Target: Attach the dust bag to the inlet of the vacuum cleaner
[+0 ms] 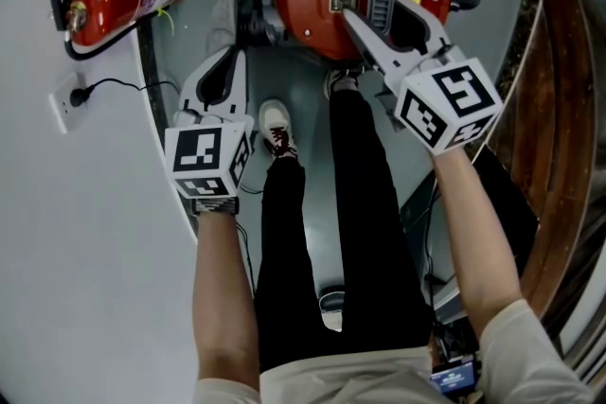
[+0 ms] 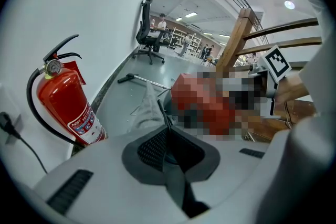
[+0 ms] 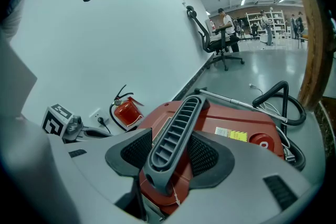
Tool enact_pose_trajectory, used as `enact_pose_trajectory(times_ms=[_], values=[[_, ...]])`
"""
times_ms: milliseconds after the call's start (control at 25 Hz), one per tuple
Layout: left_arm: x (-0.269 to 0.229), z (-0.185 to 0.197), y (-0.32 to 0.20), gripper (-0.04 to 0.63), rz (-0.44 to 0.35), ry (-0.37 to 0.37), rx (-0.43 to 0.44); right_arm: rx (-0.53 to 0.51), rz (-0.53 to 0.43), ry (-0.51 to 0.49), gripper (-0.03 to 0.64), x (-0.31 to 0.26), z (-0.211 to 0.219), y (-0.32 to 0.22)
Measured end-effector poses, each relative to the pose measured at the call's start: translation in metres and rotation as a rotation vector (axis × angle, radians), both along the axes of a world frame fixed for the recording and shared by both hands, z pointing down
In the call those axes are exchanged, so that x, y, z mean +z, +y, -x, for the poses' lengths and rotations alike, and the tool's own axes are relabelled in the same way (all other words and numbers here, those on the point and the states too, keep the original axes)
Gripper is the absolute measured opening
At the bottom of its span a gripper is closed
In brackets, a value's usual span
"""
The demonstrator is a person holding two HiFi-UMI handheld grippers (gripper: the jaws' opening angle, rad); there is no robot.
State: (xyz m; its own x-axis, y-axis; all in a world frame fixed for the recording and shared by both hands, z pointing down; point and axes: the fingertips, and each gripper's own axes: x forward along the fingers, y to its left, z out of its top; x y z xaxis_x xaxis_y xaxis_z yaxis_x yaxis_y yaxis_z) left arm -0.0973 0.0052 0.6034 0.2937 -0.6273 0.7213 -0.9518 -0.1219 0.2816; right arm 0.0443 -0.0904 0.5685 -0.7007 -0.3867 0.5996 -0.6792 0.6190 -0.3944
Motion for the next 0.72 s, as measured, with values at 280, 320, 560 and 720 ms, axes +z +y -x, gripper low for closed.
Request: enact_pose_trajectory(times_ms=[280, 320, 560, 720], values=[[0.0, -0.005, -0.001, 0.017, -0.003, 0.027, 0.01, 0.0, 0.001, 0.002, 0.21, 0.0, 0.0, 0.0], [-0.001, -0.006, -0.001, 0.017, -0.003, 0.029, 0.012, 0.001, 0.0, 0.001, 0.21, 0.0, 0.0, 0.0], [-0.001, -0.011, -0.002, 0.018, -0.006, 0.041, 0.03, 0.002, -0.004, 0.003, 0.211, 0.0, 0.0, 0.0], [-0.001, -0.013, -0.003, 0.018, -0.008, 0.039, 0.041, 0.0, -0.002, 0.003, 0.21, 0.0, 0.0, 0.0]])
